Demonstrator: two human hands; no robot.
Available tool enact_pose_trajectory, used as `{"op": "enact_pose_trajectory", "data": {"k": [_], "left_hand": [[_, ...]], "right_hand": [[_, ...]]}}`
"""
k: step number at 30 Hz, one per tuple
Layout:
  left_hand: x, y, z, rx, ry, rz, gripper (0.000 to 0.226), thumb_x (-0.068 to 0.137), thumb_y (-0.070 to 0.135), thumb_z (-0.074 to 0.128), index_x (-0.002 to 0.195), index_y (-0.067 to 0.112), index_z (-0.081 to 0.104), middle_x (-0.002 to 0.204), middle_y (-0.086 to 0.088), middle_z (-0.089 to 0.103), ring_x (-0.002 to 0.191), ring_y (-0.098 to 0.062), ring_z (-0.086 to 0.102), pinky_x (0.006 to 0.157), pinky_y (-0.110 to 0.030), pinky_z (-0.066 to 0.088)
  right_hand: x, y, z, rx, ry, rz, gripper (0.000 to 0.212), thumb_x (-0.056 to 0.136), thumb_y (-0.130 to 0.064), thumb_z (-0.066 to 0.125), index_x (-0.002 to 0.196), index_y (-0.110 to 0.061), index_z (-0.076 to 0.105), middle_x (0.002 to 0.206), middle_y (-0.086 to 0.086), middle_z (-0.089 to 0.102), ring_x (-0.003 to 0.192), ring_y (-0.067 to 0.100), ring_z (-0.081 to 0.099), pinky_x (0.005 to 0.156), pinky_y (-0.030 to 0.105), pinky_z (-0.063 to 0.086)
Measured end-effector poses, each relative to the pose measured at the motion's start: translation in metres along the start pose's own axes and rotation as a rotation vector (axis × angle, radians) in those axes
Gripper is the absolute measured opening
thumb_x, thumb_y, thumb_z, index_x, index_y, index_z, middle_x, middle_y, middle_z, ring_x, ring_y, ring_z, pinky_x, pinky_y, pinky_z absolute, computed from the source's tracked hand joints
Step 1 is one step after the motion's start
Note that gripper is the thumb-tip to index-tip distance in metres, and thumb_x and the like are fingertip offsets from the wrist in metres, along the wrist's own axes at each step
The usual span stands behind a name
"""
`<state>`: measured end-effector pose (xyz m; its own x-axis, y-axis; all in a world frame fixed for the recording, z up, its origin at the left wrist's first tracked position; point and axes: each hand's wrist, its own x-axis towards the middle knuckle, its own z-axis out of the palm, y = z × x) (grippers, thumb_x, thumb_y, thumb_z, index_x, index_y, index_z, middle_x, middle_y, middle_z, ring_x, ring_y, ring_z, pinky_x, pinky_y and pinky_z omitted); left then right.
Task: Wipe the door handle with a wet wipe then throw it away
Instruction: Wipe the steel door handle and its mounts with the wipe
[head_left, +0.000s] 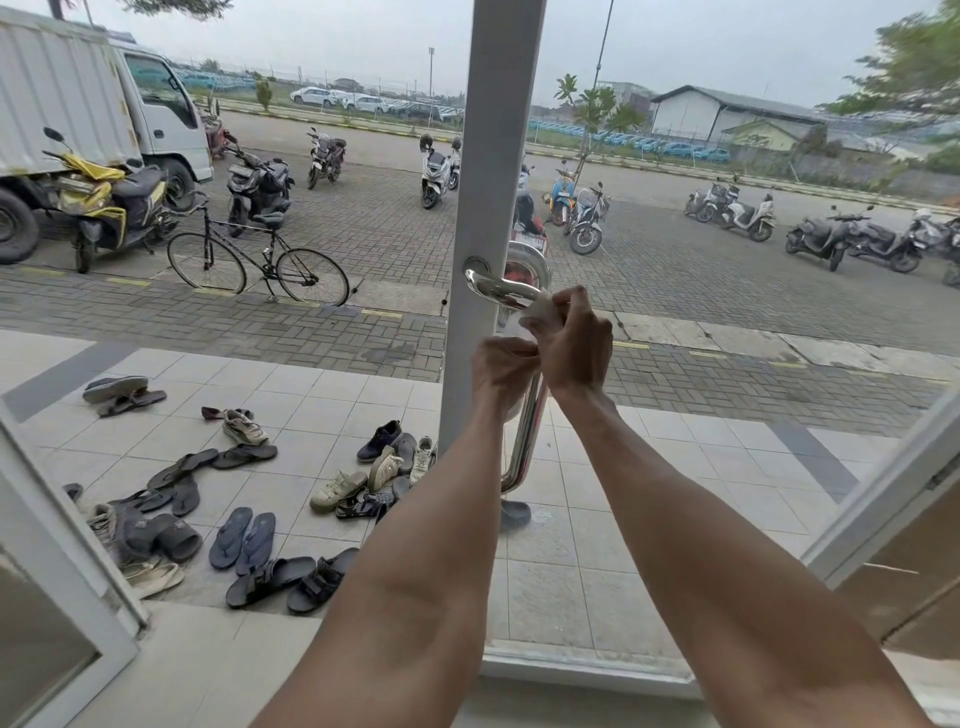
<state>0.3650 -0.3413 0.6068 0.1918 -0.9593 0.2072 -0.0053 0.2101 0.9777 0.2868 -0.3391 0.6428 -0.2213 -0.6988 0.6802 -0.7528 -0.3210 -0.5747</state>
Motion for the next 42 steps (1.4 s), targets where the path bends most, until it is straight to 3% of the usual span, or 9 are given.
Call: {"op": "enact_pose_trajectory", "data": {"k": [4, 8, 14, 17, 22, 27, 30, 34, 42], "left_hand": [[0.004, 0.002, -0.002, 0.035, -0.034, -0.015, 0.014, 0.069, -0.006, 0.075, 0.069, 0.008, 0.076, 0.038, 0.018, 0.052, 0.043, 0.01, 0.039, 0.042, -0.014, 0.033], [0.012, 0.004, -0.001, 0.186, 0.007, 0.011, 0.038, 0.074, -0.002, 0.062, 0.04, 0.007, 0.047, 0.043, 0.01, 0.032, 0.048, 0.003, 0.028, 0.045, -0.023, 0.021], [0.02, 0.014, -0.007, 0.456, 0.081, 0.133, 0.016, 0.086, 0.009, 0.058, 0.07, 0.007, 0.059, 0.061, -0.002, 0.053, 0.053, -0.01, 0.046, 0.04, -0.013, 0.027], [0.02, 0.018, -0.009, 0.664, 0.118, 0.218, 0.012, 0.089, 0.01, 0.054, 0.084, 0.002, 0.062, 0.07, -0.008, 0.062, 0.064, -0.023, 0.06, 0.05, -0.023, 0.039], [0.019, 0.016, -0.016, 0.524, 0.242, 0.266, 0.02, 0.082, 0.022, 0.067, 0.069, 0.006, 0.066, 0.067, -0.013, 0.069, 0.058, -0.013, 0.055, 0.052, -0.024, 0.039], [0.014, 0.014, -0.022, 0.232, 0.219, 0.289, 0.022, 0.072, 0.025, 0.079, 0.064, 0.01, 0.064, 0.073, -0.007, 0.068, 0.064, -0.011, 0.059, 0.055, -0.023, 0.046], [0.009, 0.011, -0.023, 0.105, 0.276, 0.221, 0.015, 0.075, 0.021, 0.073, 0.084, 0.009, 0.075, 0.084, -0.004, 0.074, 0.074, -0.011, 0.069, 0.065, -0.026, 0.057], [0.014, 0.014, -0.033, 0.06, 0.458, 0.166, 0.012, 0.073, 0.015, 0.066, 0.079, 0.013, 0.075, 0.073, 0.0, 0.075, 0.067, -0.008, 0.069, 0.063, -0.022, 0.055], [0.029, 0.022, -0.04, 0.01, 0.528, 0.175, 0.015, 0.081, 0.014, 0.059, 0.078, 0.01, 0.074, 0.074, -0.003, 0.073, 0.066, -0.01, 0.066, 0.06, -0.019, 0.049]], "right_hand": [[0.0, -0.002, -0.002, -0.053, -0.007, -0.042, 0.037, 0.076, -0.037, 0.08, 0.103, -0.016, 0.068, 0.09, 0.008, 0.075, 0.082, 0.027, 0.071, 0.073, 0.034, 0.054], [0.006, -0.018, 0.002, -0.16, 0.0, -0.17, 0.03, 0.076, -0.035, 0.078, 0.101, -0.02, 0.07, 0.088, 0.007, 0.074, 0.078, 0.029, 0.07, 0.068, 0.032, 0.052], [0.016, -0.036, 0.008, -0.304, -0.066, -0.337, 0.03, 0.075, -0.038, 0.076, 0.102, -0.024, 0.071, 0.086, 0.005, 0.075, 0.079, 0.027, 0.072, 0.068, 0.03, 0.052], [0.021, -0.05, 0.013, -0.348, -0.098, -0.335, 0.026, 0.076, -0.039, 0.075, 0.096, -0.022, 0.073, 0.082, 0.007, 0.074, 0.08, 0.028, 0.071, 0.069, 0.029, 0.051], [0.022, -0.044, 0.008, -0.377, -0.117, -0.302, 0.037, 0.076, -0.05, 0.073, 0.102, -0.023, 0.072, 0.088, 0.011, 0.074, 0.086, 0.031, 0.07, 0.073, 0.032, 0.051], [0.024, -0.035, -0.001, -0.434, -0.082, -0.34, 0.047, 0.074, -0.052, 0.075, 0.109, -0.021, 0.072, 0.087, 0.012, 0.075, 0.089, 0.027, 0.071, 0.111, 0.037, 0.035], [0.023, -0.042, -0.002, -0.432, -0.104, -0.324, 0.041, 0.073, -0.05, 0.077, 0.104, -0.023, 0.073, 0.086, 0.013, 0.075, 0.093, 0.03, 0.07, 0.1, 0.036, 0.045], [0.022, -0.053, -0.003, -0.441, -0.139, -0.294, 0.037, 0.071, -0.051, 0.078, 0.097, -0.024, 0.076, 0.085, 0.013, 0.074, 0.087, 0.031, 0.069, 0.074, 0.033, 0.051], [0.025, -0.072, 0.011, -0.458, -0.172, -0.301, 0.034, 0.078, -0.045, 0.072, 0.085, -0.011, 0.075, 0.08, 0.014, 0.073, 0.078, 0.032, 0.071, 0.066, 0.033, 0.052]]}}
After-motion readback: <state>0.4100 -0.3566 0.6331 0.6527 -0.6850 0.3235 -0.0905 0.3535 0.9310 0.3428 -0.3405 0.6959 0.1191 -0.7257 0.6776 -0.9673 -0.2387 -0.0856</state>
